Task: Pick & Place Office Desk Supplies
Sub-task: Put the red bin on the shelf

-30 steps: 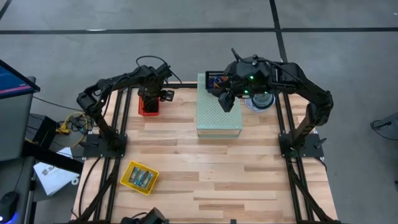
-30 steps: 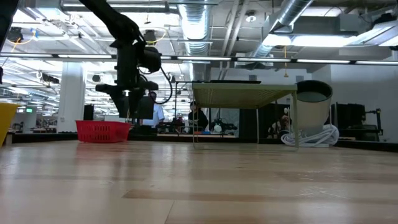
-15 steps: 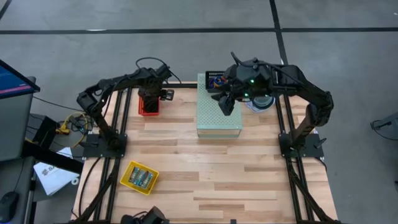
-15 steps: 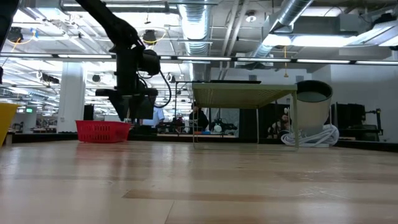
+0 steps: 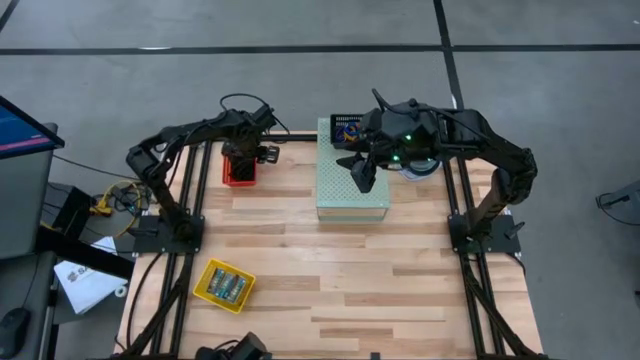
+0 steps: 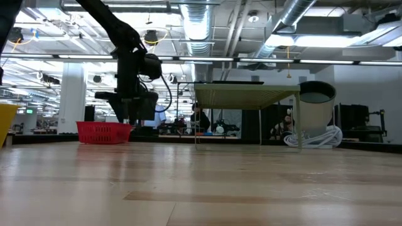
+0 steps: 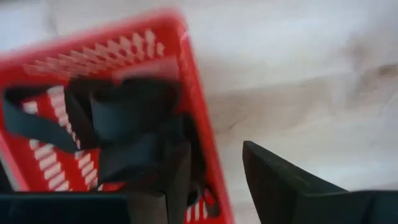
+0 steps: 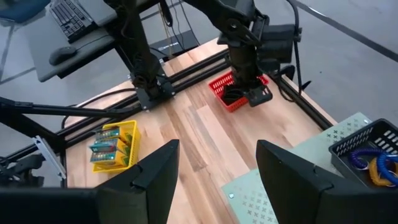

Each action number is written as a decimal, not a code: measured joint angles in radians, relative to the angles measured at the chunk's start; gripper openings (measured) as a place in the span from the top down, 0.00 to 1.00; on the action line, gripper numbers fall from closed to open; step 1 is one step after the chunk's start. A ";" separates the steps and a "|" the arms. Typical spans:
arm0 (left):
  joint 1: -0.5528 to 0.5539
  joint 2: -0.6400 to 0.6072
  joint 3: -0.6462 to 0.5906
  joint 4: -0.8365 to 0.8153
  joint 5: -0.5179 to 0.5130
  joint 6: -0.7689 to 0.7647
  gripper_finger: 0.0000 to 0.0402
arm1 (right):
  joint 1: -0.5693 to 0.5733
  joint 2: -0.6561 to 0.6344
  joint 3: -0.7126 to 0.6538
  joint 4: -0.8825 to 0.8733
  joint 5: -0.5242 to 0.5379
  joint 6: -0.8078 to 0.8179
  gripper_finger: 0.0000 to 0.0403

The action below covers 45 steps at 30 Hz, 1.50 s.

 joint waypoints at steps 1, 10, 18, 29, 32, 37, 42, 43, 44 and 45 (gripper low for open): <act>-0.002 0.006 -0.001 -0.012 0.003 0.000 0.66 | 0.001 0.000 0.000 0.002 0.000 0.000 0.48; -0.002 0.015 -0.001 0.043 0.005 -0.021 0.77 | 0.005 0.000 0.000 0.006 0.002 0.000 0.48; 0.002 0.015 -0.093 0.108 0.039 -0.023 0.91 | 0.006 0.000 0.000 0.008 0.005 0.000 0.48; -0.041 -0.129 -0.126 0.119 0.067 -0.021 1.00 | 0.006 0.000 0.000 -0.010 0.005 0.000 0.48; -0.068 -0.228 -0.126 0.090 0.093 -0.042 1.00 | 0.005 -0.006 -0.001 -0.037 0.021 -0.001 0.48; -0.164 -0.389 -0.126 0.037 0.126 -0.135 1.00 | 0.006 -0.024 -0.001 -0.095 0.082 -0.003 0.48; -0.324 -0.487 -0.126 0.043 0.176 -0.291 1.00 | 0.005 -0.051 0.000 -0.142 0.104 -0.003 0.48; -0.361 -0.499 -0.126 0.052 0.176 -0.330 1.00 | 0.006 -0.056 -0.001 -0.157 0.104 -0.003 0.48; -0.404 -0.509 -0.126 0.071 0.177 -0.369 1.00 | 0.006 -0.059 0.000 -0.161 0.104 -0.003 0.48; -0.442 -0.516 -0.126 0.095 0.175 -0.404 1.00 | 0.006 -0.066 0.000 -0.164 0.105 -0.003 0.48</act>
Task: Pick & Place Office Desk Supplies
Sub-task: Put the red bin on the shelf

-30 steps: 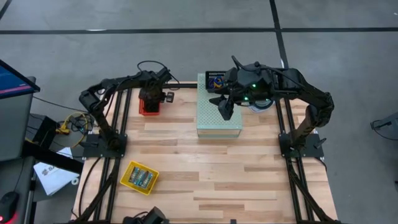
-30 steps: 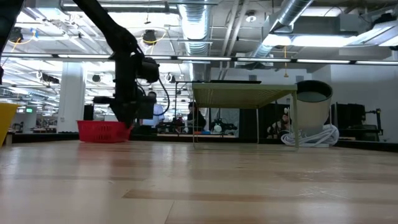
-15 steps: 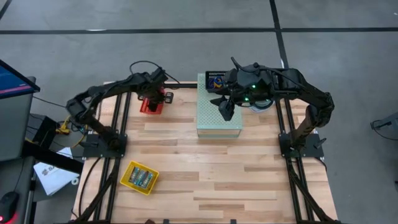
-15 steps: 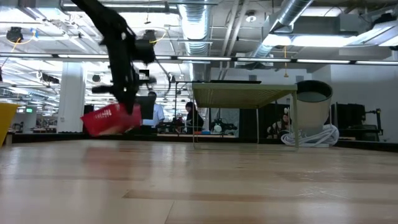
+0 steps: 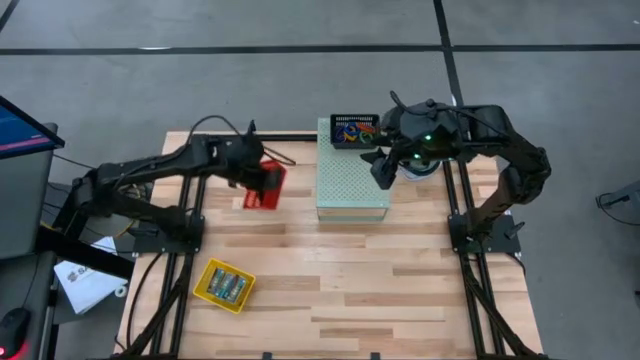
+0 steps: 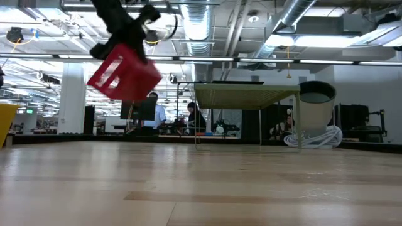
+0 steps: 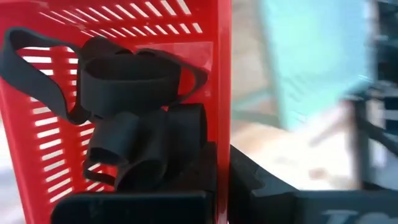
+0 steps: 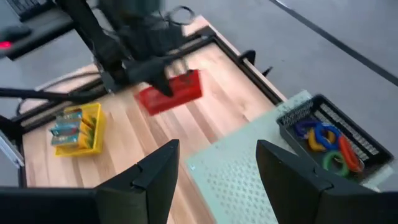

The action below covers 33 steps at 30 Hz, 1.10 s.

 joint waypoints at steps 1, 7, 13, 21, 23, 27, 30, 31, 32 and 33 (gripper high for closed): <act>-0.035 -0.004 0.000 0.027 -0.004 -0.036 1.00 | 0.000 -0.007 0.000 -0.015 0.001 0.000 0.48; -0.177 0.049 0.075 0.154 -0.035 -0.130 1.00 | 0.006 -0.030 0.000 -0.037 0.021 0.003 0.48; -0.191 0.186 0.245 0.124 0.013 0.058 1.00 | 0.014 -0.041 0.000 -0.040 0.021 0.002 0.48; -0.170 0.398 0.466 -0.091 0.040 0.284 1.00 | 0.041 -0.043 0.000 -0.044 0.022 0.010 0.48; -0.171 0.451 0.513 -0.146 0.031 0.331 1.00 | 0.051 -0.043 0.000 -0.045 0.037 0.015 0.48; -0.188 0.500 0.544 -0.231 -0.032 0.339 1.00 | 0.068 -0.043 0.000 -0.059 0.073 0.031 0.48; -0.205 0.505 0.545 -0.277 -0.081 0.337 1.00 | 0.081 -0.043 0.000 -0.061 0.081 0.037 0.48; -0.211 0.504 0.545 -0.295 -0.100 0.335 1.00 | 0.087 -0.043 0.000 -0.061 0.087 0.037 0.48; -0.215 0.503 0.545 -0.307 -0.115 0.333 1.00 | 0.091 -0.043 0.000 -0.061 0.094 0.037 0.48; -0.218 0.500 0.545 -0.317 -0.124 0.329 1.00 | 0.094 -0.043 0.000 -0.061 0.098 0.037 0.48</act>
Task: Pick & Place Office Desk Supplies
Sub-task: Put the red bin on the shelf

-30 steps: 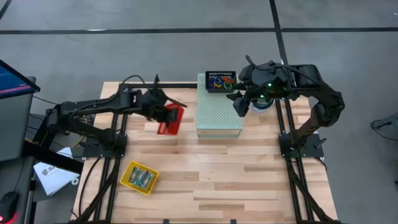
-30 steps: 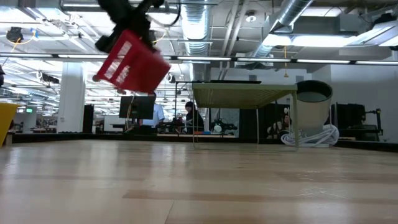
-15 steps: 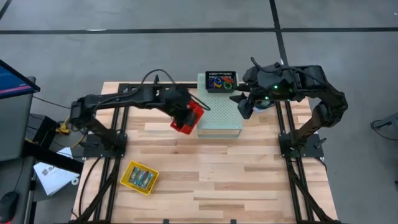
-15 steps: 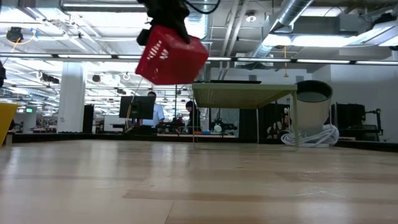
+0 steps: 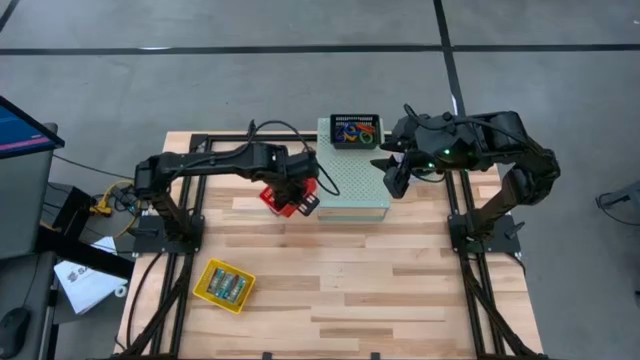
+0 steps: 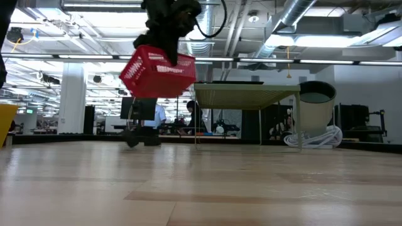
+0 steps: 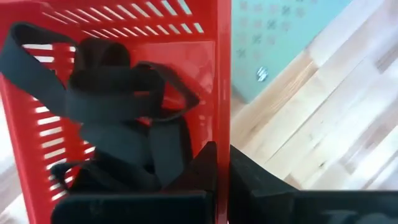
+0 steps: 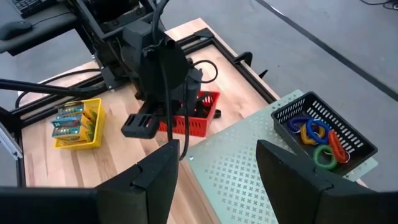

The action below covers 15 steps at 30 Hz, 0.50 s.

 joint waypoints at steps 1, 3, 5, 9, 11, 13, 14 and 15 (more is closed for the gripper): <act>0.000 -0.006 0.000 -0.021 -0.005 -0.001 1.00 | 0.002 0.000 0.000 0.001 0.001 0.000 0.48; 0.000 -0.015 0.001 -0.052 -0.016 -0.003 1.00 | 0.004 0.000 0.000 0.006 0.002 0.000 0.48; 0.002 -0.018 0.001 -0.078 -0.032 -0.004 1.00 | 0.003 0.000 0.000 0.012 0.004 0.000 0.48; 0.013 -0.023 0.001 -0.119 -0.050 -0.007 1.00 | 0.003 0.000 0.000 0.014 0.009 0.000 0.48; 0.032 -0.023 -0.004 -0.165 -0.052 -0.018 1.00 | 0.003 0.000 0.000 0.014 0.012 0.000 0.48; 0.061 -0.024 -0.020 -0.178 -0.067 -0.021 1.00 | 0.003 0.000 0.000 0.016 0.012 0.000 0.48; 0.078 -0.024 -0.030 -0.188 -0.077 -0.022 1.00 | 0.003 0.000 0.000 0.018 0.013 0.000 0.48; 0.096 -0.024 -0.042 -0.204 -0.086 -0.026 1.00 | 0.004 0.000 0.000 0.018 0.019 0.000 0.48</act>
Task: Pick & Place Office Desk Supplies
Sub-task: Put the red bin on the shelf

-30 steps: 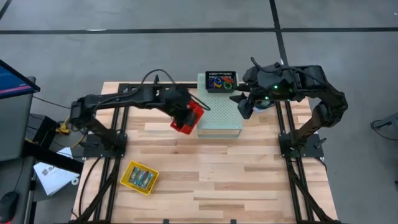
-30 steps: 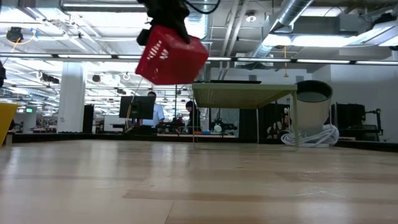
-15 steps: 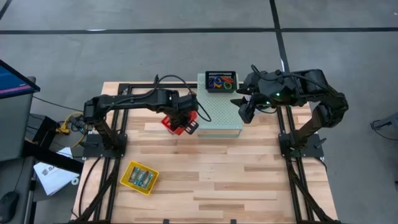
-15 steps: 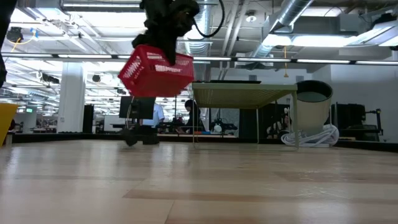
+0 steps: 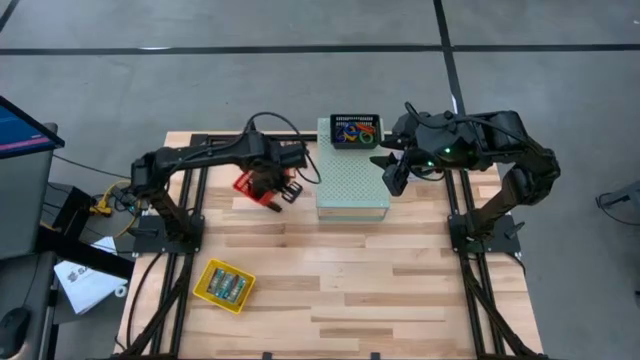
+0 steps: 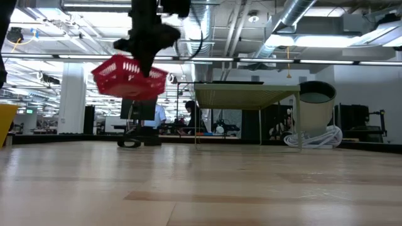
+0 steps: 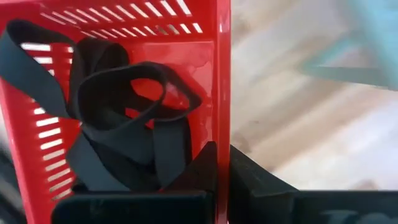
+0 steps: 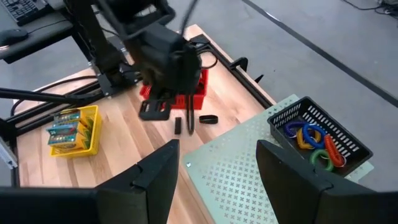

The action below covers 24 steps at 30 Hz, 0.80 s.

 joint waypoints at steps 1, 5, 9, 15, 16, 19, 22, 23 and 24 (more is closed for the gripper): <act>0.019 0.000 -0.014 -0.007 -0.008 -0.001 1.00 | 0.002 0.000 0.000 0.000 0.006 0.000 0.48; 0.105 -0.009 -0.101 0.011 -0.011 0.000 1.00 | 0.007 0.000 0.000 0.000 0.008 0.006 0.48; 0.200 -0.046 -0.221 0.103 -0.005 -0.012 1.00 | 0.013 0.000 0.000 0.000 0.012 0.015 0.48; 0.367 -0.133 -0.428 0.304 0.069 -0.095 1.00 | 0.015 0.000 0.000 0.008 0.015 0.019 0.48; 0.392 -0.145 -0.456 0.328 0.081 -0.104 1.00 | 0.015 0.000 0.000 0.011 0.015 0.019 0.48; 0.453 -0.160 -0.524 0.392 0.106 -0.122 1.00 | 0.015 0.000 0.000 0.014 0.015 0.019 0.48; 0.481 -0.162 -0.548 0.406 0.109 -0.103 1.00 | 0.015 0.000 0.000 0.016 0.015 0.022 0.48; 0.483 -0.160 -0.550 0.410 0.113 -0.089 1.00 | 0.015 0.000 0.000 0.016 0.015 0.025 0.48; 0.483 -0.155 -0.550 0.413 0.109 -0.074 1.00 | 0.015 0.000 0.000 0.016 0.015 0.026 0.48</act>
